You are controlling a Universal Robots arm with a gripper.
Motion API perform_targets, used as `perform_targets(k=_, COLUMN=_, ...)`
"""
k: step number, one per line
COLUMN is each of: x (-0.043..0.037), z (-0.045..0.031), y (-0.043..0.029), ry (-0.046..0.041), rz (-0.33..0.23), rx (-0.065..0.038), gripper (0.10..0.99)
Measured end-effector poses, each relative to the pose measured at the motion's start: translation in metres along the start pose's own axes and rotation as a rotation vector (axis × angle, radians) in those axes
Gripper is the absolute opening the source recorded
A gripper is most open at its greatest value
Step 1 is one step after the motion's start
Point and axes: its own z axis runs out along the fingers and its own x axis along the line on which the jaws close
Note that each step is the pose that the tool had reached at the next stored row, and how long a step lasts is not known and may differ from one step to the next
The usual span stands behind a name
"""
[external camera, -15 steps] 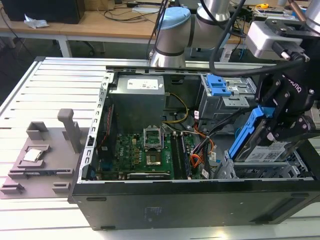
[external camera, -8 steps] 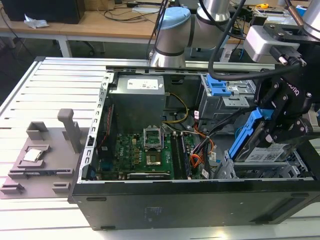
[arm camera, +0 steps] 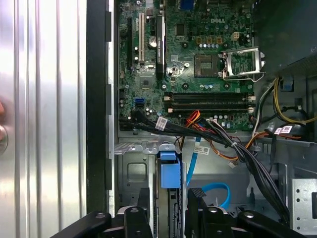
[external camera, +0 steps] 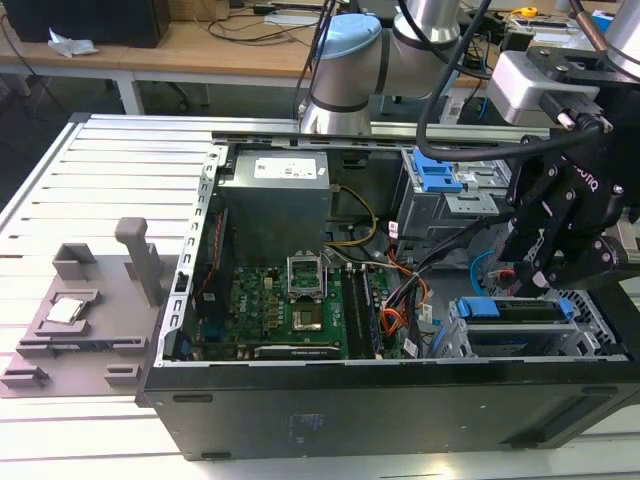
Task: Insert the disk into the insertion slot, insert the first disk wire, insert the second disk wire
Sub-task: 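Insert the disk into the insertion slot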
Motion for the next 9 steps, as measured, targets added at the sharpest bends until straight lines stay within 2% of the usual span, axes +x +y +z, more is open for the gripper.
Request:
perform_targets(k=2, x=0.0, z=0.0, y=0.0, ry=0.0001, rz=0.0, rx=0.0, gripper=0.424)
perform_targets(k=5, x=0.0, z=0.0, y=0.0, ry=0.0001, rz=0.0, rx=0.0, gripper=0.235)
perform_targets(k=6, x=0.0, z=0.0, y=0.0, ry=0.0002, rz=0.0, rx=0.0, gripper=0.235)
perform_targets(k=8, x=0.0, z=0.0001, y=0.0, ry=0.0001, rz=0.0, rx=0.0, gripper=0.118)
perform_targets(k=9, x=0.0, z=0.0001, y=0.0, ry=0.0001, rz=0.0, rx=0.0, gripper=0.106)
